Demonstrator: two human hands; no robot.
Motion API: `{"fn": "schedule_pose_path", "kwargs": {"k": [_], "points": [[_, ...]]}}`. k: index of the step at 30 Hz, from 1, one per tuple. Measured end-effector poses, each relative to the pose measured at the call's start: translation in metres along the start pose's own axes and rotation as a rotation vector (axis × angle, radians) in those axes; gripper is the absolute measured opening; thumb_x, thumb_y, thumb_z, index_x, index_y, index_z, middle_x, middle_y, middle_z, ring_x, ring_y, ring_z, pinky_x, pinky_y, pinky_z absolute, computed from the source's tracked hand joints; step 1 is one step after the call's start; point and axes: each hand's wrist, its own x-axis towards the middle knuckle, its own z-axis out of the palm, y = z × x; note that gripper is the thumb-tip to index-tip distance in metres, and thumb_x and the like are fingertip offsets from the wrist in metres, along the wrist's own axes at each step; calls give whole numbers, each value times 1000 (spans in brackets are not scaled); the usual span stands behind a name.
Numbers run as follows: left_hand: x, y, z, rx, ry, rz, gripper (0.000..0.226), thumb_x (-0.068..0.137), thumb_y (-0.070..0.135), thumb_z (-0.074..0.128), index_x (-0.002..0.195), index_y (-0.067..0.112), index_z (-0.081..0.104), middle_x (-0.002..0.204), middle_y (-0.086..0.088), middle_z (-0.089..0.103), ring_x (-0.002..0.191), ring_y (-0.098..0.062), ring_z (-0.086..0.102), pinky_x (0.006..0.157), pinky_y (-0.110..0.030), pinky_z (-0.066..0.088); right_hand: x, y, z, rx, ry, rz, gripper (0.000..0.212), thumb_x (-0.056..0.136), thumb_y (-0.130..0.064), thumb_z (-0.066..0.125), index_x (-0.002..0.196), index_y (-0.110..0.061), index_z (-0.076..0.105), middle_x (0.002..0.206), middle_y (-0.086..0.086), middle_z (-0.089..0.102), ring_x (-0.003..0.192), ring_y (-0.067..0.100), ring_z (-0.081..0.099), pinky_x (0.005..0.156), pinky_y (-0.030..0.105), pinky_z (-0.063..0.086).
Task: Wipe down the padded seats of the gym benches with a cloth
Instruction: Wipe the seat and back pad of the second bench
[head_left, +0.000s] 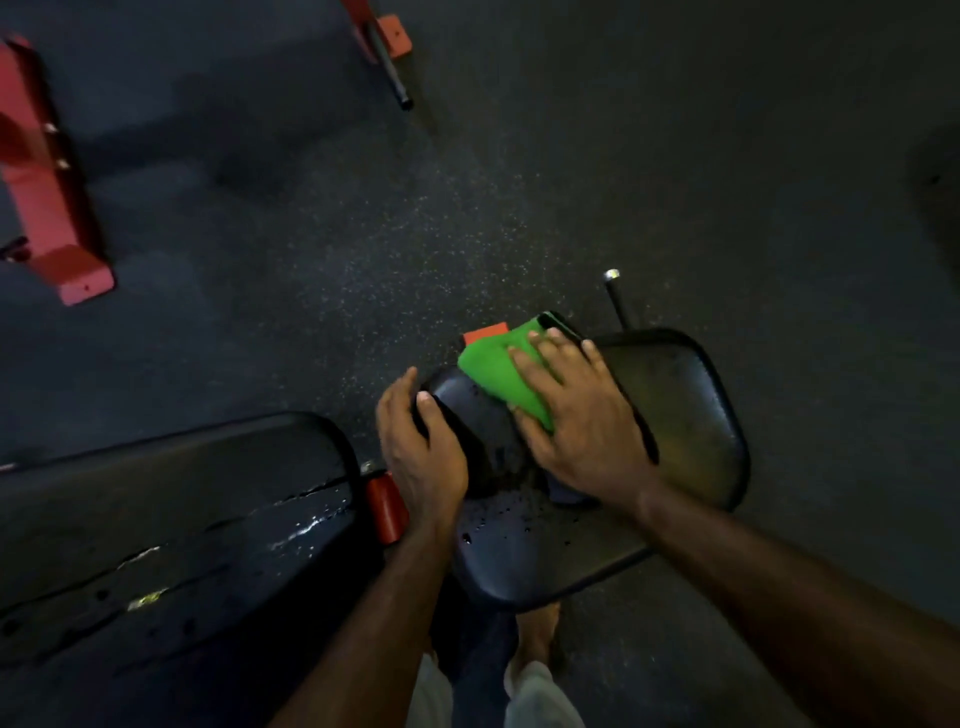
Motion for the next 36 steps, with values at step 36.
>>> {"fn": "schedule_pose_path", "kwargs": {"k": [36], "points": [[-4, -7, -48, -784, -157, -830, 58, 107, 53, 30, 129, 11, 65, 121, -13, 71, 101, -22, 69, 83, -31, 57, 1, -93, 25, -85, -205, -247, 74, 84, -35, 51, 156, -21, 42, 167, 9, 30, 157, 27, 19, 129, 46, 12]]}}
